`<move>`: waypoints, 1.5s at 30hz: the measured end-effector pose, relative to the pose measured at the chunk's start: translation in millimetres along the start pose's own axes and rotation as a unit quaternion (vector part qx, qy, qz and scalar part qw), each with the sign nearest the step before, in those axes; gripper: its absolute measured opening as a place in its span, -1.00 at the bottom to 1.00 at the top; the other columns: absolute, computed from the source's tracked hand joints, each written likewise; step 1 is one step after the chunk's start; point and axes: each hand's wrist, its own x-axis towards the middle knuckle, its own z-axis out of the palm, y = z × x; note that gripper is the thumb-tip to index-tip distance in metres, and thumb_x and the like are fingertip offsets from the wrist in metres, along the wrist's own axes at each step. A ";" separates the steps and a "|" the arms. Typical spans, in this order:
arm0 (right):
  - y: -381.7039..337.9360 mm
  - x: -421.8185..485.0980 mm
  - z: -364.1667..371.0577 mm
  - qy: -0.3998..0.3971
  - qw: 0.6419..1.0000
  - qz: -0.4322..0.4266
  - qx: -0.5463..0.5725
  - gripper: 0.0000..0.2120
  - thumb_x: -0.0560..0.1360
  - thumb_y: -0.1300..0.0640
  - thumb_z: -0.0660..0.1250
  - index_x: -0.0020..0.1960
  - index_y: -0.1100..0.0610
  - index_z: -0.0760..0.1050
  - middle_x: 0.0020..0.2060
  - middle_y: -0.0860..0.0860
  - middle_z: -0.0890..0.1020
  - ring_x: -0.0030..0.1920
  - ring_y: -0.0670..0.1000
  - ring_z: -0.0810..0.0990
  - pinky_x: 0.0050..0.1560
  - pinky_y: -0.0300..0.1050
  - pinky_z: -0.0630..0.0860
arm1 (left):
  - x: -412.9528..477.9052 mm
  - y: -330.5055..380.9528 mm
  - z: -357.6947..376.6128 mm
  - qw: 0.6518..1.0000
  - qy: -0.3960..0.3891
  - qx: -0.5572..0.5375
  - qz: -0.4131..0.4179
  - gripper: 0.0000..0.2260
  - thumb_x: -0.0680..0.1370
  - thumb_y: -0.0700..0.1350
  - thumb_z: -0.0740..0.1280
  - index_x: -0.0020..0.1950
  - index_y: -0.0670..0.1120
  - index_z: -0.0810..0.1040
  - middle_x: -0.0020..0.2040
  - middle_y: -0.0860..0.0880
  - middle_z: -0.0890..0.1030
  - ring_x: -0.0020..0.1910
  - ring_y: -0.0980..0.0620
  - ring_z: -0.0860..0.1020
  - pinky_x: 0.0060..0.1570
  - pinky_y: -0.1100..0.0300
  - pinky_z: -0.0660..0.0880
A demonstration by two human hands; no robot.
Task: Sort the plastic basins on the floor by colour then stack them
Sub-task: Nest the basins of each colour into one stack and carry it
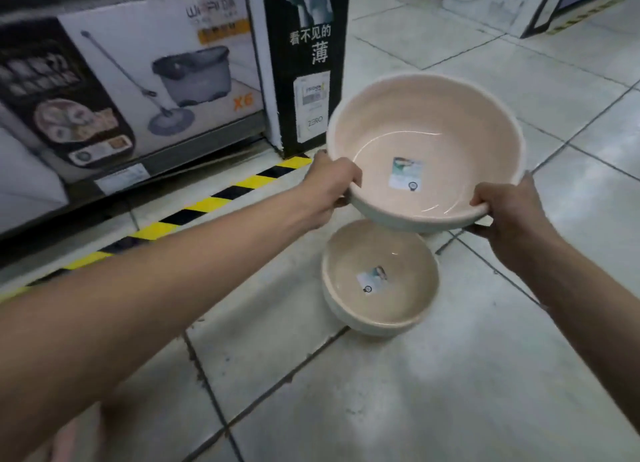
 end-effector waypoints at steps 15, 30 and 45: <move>26.5 -333.0 327.3 -0.385 0.921 0.031 -0.052 -0.41 0.37 0.37 0.21 0.33 -0.04 0.38 0.05 -0.06 0.61 -0.05 -0.03 0.57 -0.28 -0.14 0.55 | -317.9 -43.7 -443.2 0.948 0.317 0.015 -0.002 -0.60 0.35 -0.31 0.34 0.19 -0.17 0.53 -0.01 -0.13 0.62 -0.10 -0.06 0.55 -0.19 0.13 0.53; 79.4 -460.3 307.8 -0.372 0.860 -0.080 -0.341 -0.62 0.43 0.09 0.34 0.18 -0.16 0.34 -0.06 -0.22 0.57 0.01 -0.02 0.56 -0.04 -0.04 0.47 | -445.2 -159.0 -483.2 0.919 0.389 0.000 -0.069 -0.49 0.12 -0.16 0.27 0.08 -0.02 0.52 -0.09 -0.04 0.62 -0.10 -0.10 0.56 -0.24 0.09 0.44; 123.3 -457.6 291.3 -0.369 0.831 -0.142 -0.392 -0.18 0.40 -0.01 0.27 0.60 -0.06 0.03 0.59 -0.20 0.00 0.56 -0.14 0.02 0.47 -0.11 0.14 | -431.1 -191.6 -459.2 0.905 0.423 0.050 -0.014 -0.45 0.26 -0.17 0.24 0.16 0.31 0.39 0.15 0.14 0.49 0.17 0.04 0.48 -0.01 0.03 0.46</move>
